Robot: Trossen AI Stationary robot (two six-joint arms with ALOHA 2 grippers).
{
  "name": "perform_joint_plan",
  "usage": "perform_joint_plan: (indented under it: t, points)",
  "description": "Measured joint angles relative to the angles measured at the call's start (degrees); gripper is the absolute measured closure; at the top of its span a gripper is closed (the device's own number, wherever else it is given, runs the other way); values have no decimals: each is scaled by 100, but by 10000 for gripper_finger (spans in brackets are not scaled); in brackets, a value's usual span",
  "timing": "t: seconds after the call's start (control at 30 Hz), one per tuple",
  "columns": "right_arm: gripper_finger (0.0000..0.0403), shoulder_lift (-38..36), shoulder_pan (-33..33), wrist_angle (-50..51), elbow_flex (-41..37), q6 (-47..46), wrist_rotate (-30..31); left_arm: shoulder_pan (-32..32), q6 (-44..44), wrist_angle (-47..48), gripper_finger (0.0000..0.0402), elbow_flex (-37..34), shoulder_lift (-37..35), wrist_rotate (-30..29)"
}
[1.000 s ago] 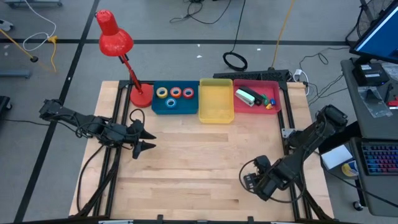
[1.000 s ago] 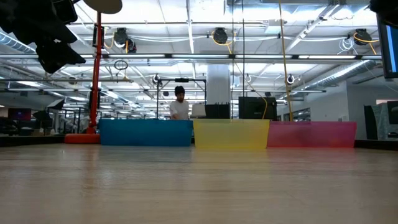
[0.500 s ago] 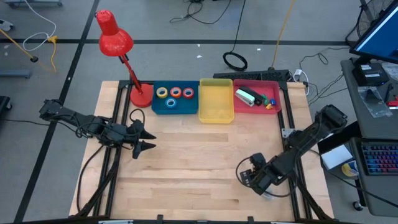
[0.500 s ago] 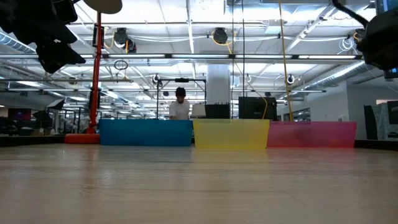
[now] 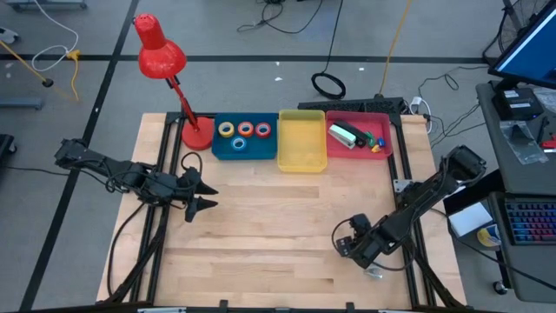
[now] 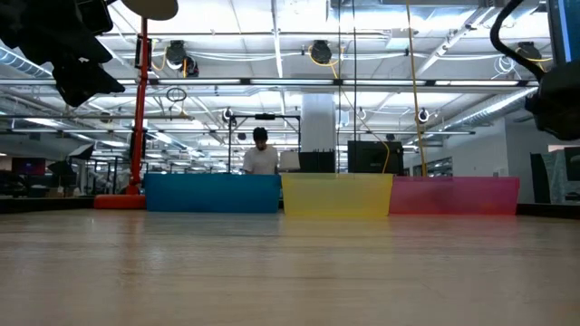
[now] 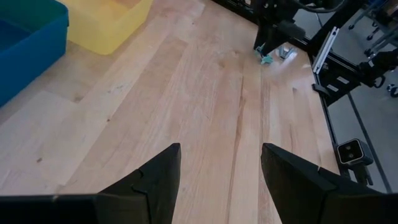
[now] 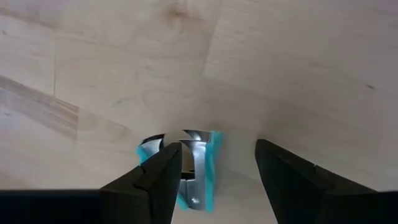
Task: Pick and place Stapler, Stapler remover, tape
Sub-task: Put the light green staple remover into the yellow bin
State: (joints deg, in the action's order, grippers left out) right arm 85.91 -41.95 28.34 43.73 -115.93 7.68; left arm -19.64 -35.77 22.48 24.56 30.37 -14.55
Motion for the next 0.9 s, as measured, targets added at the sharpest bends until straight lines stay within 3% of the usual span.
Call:
perform_joint_plan:
  t: [0.9]
  points:
    - [207,-61,-5,-300,-256,230,97,-1,16,140,178,0,0,0]
